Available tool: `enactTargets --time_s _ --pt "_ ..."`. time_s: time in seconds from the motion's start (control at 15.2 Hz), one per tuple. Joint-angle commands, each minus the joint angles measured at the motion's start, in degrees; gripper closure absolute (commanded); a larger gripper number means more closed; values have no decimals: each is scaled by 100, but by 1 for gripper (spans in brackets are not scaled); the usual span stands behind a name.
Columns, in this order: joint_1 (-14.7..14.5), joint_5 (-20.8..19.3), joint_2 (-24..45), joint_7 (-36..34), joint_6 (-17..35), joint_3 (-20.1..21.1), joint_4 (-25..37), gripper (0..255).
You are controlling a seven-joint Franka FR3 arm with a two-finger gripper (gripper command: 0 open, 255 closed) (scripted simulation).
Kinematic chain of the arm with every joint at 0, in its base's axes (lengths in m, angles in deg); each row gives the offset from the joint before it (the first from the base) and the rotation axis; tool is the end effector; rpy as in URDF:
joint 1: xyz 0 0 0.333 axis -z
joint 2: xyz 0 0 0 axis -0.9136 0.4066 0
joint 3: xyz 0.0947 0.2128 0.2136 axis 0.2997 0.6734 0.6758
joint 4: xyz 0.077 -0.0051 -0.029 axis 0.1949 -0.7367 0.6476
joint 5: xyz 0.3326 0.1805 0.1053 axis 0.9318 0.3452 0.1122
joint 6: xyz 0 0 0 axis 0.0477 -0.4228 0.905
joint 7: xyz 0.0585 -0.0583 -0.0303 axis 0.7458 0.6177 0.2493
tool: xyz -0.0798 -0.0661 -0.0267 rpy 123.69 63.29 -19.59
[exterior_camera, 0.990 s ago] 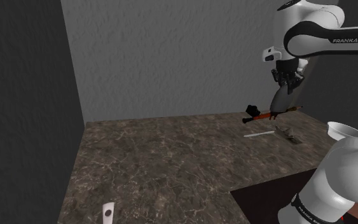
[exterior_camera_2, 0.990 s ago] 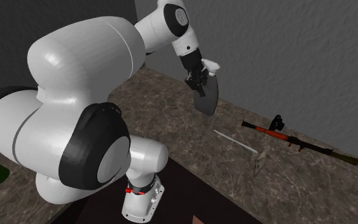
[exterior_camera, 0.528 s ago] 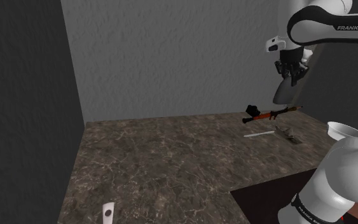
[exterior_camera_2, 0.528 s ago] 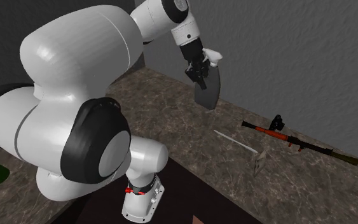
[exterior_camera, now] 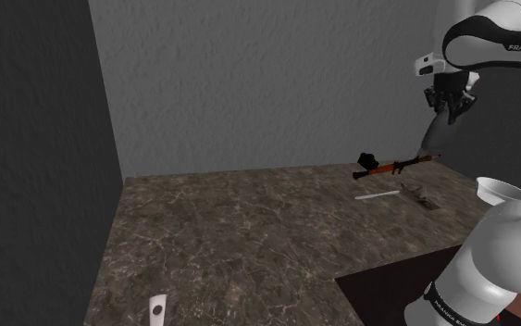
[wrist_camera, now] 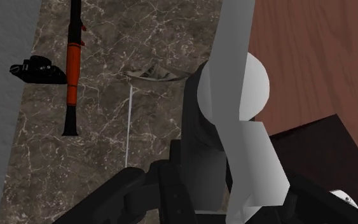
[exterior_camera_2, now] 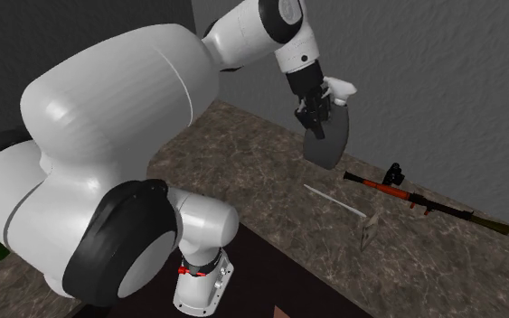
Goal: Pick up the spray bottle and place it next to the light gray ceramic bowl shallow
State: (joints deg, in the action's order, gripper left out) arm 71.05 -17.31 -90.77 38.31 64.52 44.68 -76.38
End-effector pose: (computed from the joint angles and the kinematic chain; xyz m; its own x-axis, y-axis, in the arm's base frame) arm 0.2572 -0.2221 0.6131 0.3604 0.7784 -0.5140 0.9079 -0.4191 0.0019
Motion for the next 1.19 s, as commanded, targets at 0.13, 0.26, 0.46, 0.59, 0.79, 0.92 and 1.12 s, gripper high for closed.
enactTargets --time_s 0.13,0.26,0.46,0.59,0.79,0.92,1.12 --pt "154 -384 -62 473 290 -520 21 255" --pt "220 -560 -64 713 434 -789 79 255" --pt "295 -800 -16 1070 667 -1206 215 255" --pt "325 -940 47 1306 831 -1495 339 255" --pt "330 -1115 185 1659 1089 -1950 574 255" --pt "302 -1204 304 1895 1268 -2271 763 255" --pt "206 -1289 523 2253 1545 -2788 1094 255"
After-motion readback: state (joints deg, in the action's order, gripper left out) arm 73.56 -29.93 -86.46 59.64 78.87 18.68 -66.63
